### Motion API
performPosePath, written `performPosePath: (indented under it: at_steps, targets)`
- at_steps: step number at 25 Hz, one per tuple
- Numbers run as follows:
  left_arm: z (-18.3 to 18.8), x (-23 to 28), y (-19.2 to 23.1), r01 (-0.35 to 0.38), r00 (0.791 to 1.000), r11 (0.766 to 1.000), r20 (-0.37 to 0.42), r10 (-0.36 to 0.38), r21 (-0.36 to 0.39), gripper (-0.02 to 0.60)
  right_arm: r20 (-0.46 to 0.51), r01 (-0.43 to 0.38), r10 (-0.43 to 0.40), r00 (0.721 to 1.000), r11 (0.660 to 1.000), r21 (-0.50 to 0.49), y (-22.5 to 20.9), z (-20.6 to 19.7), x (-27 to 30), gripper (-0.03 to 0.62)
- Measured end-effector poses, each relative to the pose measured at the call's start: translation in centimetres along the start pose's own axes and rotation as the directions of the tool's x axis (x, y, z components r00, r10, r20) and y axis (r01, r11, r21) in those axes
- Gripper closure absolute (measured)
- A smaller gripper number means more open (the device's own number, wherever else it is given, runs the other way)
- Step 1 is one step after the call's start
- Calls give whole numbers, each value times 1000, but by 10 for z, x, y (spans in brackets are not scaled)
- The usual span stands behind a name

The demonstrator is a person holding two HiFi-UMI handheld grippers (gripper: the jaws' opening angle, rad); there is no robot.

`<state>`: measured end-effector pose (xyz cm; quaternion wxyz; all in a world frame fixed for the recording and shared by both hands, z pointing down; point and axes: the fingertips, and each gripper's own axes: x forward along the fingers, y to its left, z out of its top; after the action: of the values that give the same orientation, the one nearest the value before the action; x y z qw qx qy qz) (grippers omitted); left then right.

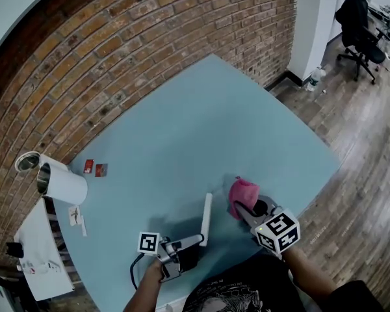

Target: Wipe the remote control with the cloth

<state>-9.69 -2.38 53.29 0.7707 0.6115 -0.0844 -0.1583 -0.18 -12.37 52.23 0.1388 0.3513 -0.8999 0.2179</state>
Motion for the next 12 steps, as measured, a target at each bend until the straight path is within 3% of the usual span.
performPosePath:
  at_steps: [7,12]
  targets:
    - [-2,-1,1,7,1000,1000,-3,-8,-16,325,-19,-90,88,996,984,-151,25,12,52,528]
    - [-3,0,1,3,1000,1000,-1,-3,-17,327,-20,-120,119,993,985,-120,31,11,62,528]
